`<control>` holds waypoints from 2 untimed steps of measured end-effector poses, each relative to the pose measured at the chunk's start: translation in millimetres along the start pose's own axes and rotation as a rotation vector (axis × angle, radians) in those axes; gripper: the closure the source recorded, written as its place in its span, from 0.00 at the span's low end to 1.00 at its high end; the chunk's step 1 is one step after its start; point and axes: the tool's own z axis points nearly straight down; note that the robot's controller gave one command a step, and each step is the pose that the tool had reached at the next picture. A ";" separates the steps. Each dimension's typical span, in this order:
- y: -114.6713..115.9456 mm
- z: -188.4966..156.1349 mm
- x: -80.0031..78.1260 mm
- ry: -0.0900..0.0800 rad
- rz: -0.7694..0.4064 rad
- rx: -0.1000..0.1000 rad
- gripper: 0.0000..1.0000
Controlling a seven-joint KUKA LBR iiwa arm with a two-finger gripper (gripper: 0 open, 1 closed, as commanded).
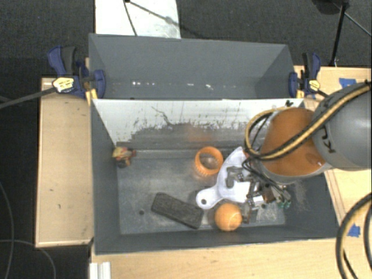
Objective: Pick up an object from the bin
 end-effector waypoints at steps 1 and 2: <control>4.8 -0.1 -8.9 -0.003 -0.079 0.001 0.00; -6.1 -24.5 -9.2 -0.004 -0.254 -0.003 0.00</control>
Offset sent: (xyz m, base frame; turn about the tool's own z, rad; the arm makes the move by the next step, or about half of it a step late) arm 0.0105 -0.0180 0.0354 -0.2560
